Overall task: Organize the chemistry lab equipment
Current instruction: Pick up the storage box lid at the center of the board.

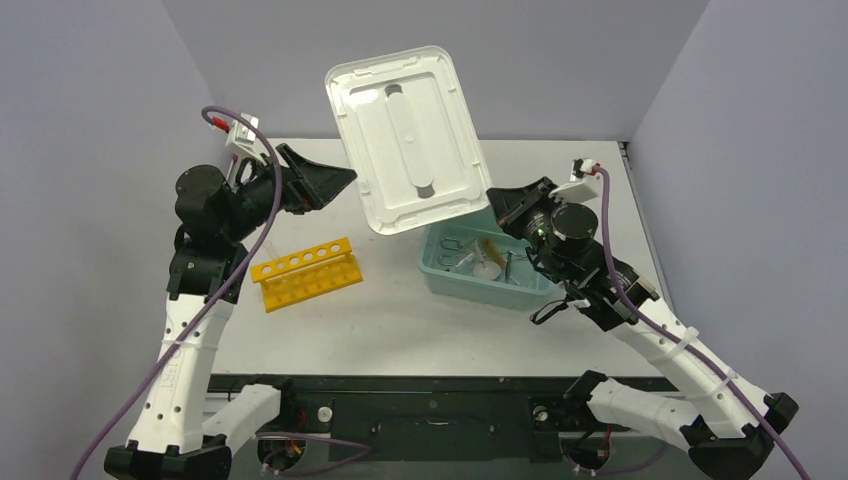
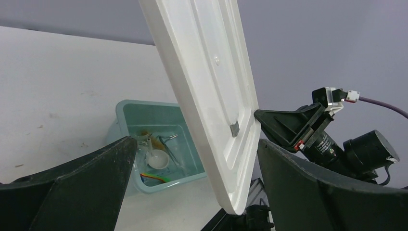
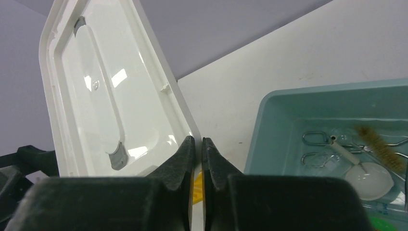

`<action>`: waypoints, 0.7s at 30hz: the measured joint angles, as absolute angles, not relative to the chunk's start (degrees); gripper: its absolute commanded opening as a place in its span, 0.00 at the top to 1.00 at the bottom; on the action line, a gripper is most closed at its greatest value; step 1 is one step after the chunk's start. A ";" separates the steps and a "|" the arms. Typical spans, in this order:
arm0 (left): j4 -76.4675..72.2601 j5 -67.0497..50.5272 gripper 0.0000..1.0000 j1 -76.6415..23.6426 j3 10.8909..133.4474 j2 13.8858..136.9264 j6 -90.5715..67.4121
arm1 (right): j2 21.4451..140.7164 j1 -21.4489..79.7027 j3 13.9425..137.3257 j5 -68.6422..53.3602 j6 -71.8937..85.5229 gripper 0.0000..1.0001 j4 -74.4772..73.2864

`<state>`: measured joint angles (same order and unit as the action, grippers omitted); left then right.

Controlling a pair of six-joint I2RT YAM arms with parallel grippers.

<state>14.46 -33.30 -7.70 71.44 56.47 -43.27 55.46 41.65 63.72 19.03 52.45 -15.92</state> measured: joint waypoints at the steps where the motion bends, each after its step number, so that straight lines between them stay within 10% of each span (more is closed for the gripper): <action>1: 13.56 -33.61 0.03 -7.70 71.05 56.42 -44.18 | 55.40 42.09 63.72 18.83 52.88 1.00 -15.53; 12: 8.95 -36.27 0.07 -7.66 68.77 56.40 -49.41 | 58.06 49.32 63.75 17.80 54.94 1.00 -11.60; 18: 9.80 -36.53 0.76 -7.31 69.47 56.42 -47.13 | 60.45 51.83 63.75 18.22 54.65 1.00 -11.53; 21: 11.92 -35.29 0.88 -7.07 71.44 56.40 -42.74 | 60.58 51.90 63.75 18.70 54.22 0.92 -11.33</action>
<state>11.92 -35.29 -7.07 71.44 56.40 -42.74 60.58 51.90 63.75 18.70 54.22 -11.33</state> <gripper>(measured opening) 0.229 0.019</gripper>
